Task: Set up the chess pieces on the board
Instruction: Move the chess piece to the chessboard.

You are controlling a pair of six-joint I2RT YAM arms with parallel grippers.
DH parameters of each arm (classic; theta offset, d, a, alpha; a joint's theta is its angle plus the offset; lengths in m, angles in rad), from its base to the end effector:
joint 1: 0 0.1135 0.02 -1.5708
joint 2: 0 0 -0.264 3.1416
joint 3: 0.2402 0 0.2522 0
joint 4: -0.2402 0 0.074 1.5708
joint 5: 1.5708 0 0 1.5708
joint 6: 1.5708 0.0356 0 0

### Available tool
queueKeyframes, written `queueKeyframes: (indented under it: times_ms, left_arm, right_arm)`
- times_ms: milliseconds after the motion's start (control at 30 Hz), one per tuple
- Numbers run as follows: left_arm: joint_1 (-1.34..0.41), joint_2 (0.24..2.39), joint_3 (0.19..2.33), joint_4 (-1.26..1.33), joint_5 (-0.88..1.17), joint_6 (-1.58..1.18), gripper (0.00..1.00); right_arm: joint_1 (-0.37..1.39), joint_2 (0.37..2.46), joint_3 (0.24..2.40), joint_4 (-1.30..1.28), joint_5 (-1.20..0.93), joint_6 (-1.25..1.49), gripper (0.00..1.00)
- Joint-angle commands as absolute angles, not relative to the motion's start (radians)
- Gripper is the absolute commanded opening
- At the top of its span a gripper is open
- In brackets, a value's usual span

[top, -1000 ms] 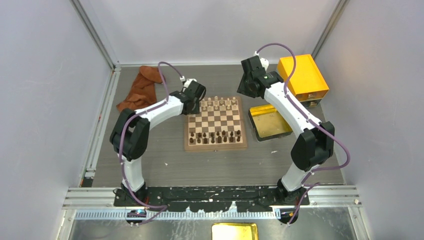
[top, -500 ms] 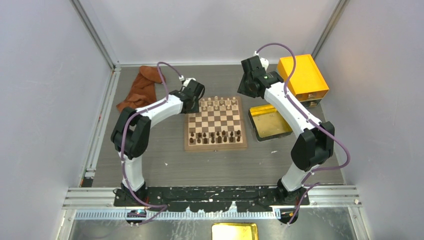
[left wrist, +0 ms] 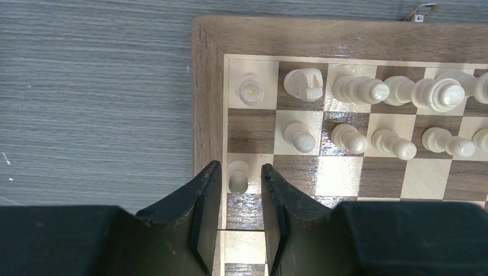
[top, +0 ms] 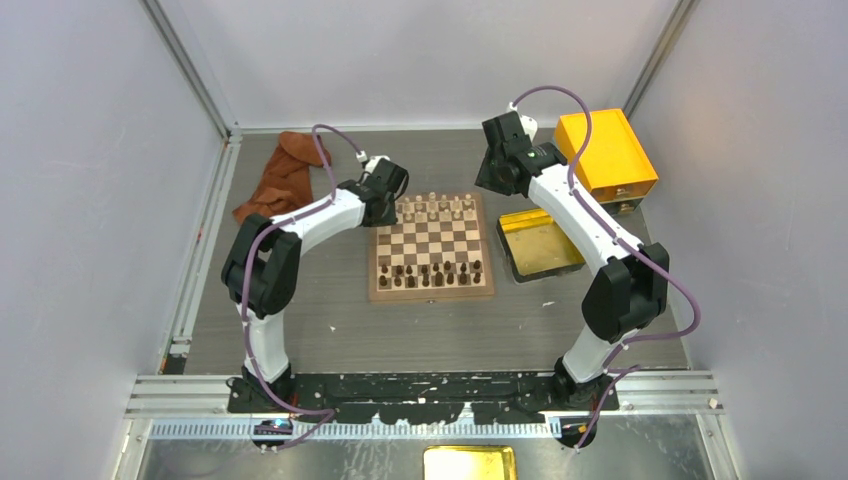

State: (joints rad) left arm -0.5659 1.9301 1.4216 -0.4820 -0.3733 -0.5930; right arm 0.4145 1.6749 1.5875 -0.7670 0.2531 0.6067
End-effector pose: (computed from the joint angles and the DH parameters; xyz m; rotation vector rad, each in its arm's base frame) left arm 0.3571 -0.2114 0.2042 -0.1720 2.4574 -0.0135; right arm 0.3404 0.1400 0.3327 0.3432 2.3716 0.1722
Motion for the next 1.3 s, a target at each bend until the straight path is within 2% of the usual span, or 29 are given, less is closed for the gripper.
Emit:
queueKeyframes:
  times_ms: [0, 800, 1267]
  left_arm:
    - [-0.557, 1.918, 1.446, -0.446, -0.379, -0.604, 0.32]
    - [-0.557, 1.891, 1.403, -0.460, -0.374, -0.609, 0.27]
    - [-0.557, 1.890, 1.406, -0.468, -0.376, -0.608, 0.14]
  right_arm:
    - [0.410, 1.640, 1.603, -0.744, 0.275, 0.603, 0.35]
    - [0.409, 1.652, 1.600, -0.738, 0.268, 0.603, 0.34]
    - [0.408, 1.651, 1.594, -0.735, 0.270, 0.604, 0.34]
